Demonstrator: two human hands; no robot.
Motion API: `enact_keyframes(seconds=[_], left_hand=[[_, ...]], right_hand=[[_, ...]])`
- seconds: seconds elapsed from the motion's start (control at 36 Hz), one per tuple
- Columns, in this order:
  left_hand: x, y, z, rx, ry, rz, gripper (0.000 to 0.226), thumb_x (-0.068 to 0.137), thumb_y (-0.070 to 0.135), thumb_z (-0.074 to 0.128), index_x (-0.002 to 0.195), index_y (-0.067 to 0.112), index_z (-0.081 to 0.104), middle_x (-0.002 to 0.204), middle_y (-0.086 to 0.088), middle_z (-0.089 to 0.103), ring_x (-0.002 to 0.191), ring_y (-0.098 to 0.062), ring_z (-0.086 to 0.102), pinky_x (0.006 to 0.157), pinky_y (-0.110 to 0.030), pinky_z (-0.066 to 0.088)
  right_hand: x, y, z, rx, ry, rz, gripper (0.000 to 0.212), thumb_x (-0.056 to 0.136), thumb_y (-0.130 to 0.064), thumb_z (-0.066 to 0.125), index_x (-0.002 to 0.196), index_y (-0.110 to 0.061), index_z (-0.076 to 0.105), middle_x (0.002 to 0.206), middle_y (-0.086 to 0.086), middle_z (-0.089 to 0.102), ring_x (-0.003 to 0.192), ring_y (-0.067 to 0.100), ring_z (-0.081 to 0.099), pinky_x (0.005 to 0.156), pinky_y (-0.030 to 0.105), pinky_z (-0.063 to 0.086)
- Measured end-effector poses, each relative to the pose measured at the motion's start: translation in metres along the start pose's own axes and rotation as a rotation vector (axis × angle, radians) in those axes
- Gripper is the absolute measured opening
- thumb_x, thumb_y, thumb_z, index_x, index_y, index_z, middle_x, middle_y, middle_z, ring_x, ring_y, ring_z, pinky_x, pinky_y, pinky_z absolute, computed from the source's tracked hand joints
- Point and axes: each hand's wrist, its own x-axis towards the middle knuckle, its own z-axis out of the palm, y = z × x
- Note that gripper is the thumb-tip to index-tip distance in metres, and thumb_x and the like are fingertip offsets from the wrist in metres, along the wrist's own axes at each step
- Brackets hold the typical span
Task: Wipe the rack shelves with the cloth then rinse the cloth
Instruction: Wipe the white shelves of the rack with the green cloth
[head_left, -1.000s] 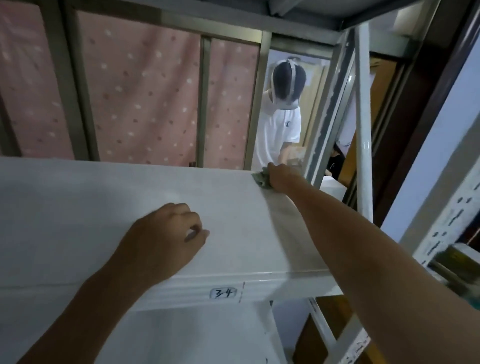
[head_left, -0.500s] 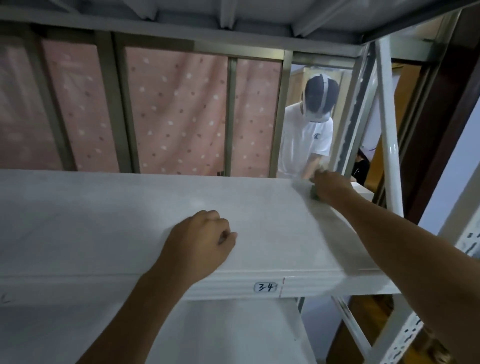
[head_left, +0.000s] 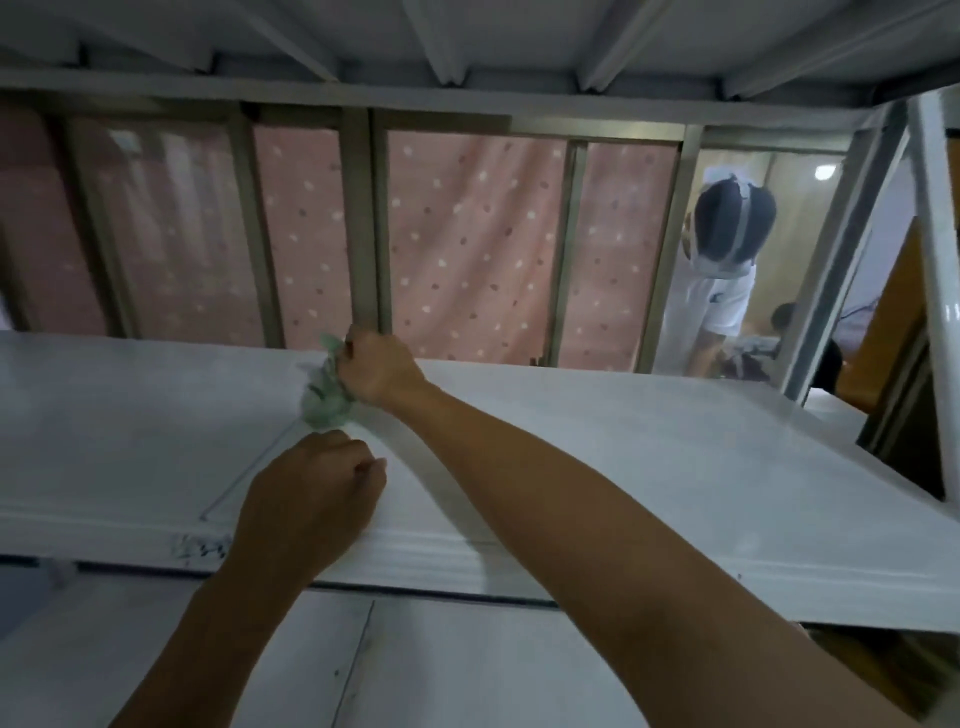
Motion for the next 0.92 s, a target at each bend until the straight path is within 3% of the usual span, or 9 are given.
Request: enact_keyframes(seconds=[0.14,0.36,0.5,0.61,0.78,0.92], left_hand=[[-0.006,-0.021,-0.014,0.007,0.133,0.009,0.034,0.087,0.041,0.037,0.060,0.023,0.043,0.061,0.007,0.038,0.057,-0.018,0.043,0.057,-0.028,0.037],[0.000,-0.025,-0.006,0.058,0.176,0.166,0.035,0.088,0.033,0.047,0.058,0.015,0.051,0.060,0.006,0.039,0.057,-0.018,0.039,0.051,-0.030,0.041],[0.015,0.011,0.008,0.035,0.117,0.211,0.035,0.087,0.032,0.050,0.057,0.013,0.054,0.058,-0.001,0.049,0.056,-0.020,0.045,0.051,-0.027,0.036],[0.022,0.050,0.020,0.027,-0.069,0.180,0.024,0.094,0.035,0.061,0.080,0.018,0.071,0.081,0.001,0.064,0.074,-0.019,0.057,0.066,-0.032,0.051],[0.021,0.108,0.035,0.006,-0.129,0.269,0.028,0.097,0.043,0.056,0.089,0.021,0.071,0.093,0.005,0.062,0.092,-0.016,0.058,0.076,-0.032,0.048],[0.020,0.152,0.048,-0.055,-0.180,0.331,0.028,0.098,0.044,0.054,0.092,0.023,0.071,0.097,0.008,0.061,0.096,-0.015,0.058,0.080,-0.033,0.050]], right_hand=[[0.012,-0.022,0.045,-0.227,-0.099,0.008,0.039,0.096,-0.032,0.052,0.127,-0.010,0.051,0.122,0.016,0.060,0.108,0.034,0.058,0.082,0.039,0.048],[0.007,0.000,0.039,-0.457,-0.044,0.069,0.034,0.100,-0.020,0.043,0.133,-0.013,0.050,0.131,0.011,0.057,0.116,0.030,0.056,0.085,0.037,0.046],[-0.006,0.039,0.009,-0.534,-0.003,0.109,0.032,0.100,-0.018,0.042,0.129,-0.013,0.054,0.126,0.011,0.059,0.113,0.030,0.058,0.078,0.036,0.044],[-0.024,0.078,-0.020,-0.592,-0.003,0.176,0.030,0.100,-0.020,0.043,0.128,-0.014,0.054,0.122,0.011,0.061,0.108,0.029,0.060,0.075,0.035,0.042],[-0.061,0.147,-0.073,-0.642,0.016,0.334,0.034,0.101,-0.020,0.039,0.131,-0.014,0.052,0.124,0.014,0.059,0.110,0.033,0.059,0.077,0.039,0.045],[-0.104,0.206,-0.127,-0.681,0.044,0.461,0.031,0.102,-0.025,0.039,0.128,-0.015,0.053,0.122,0.014,0.060,0.107,0.032,0.060,0.078,0.039,0.046]])
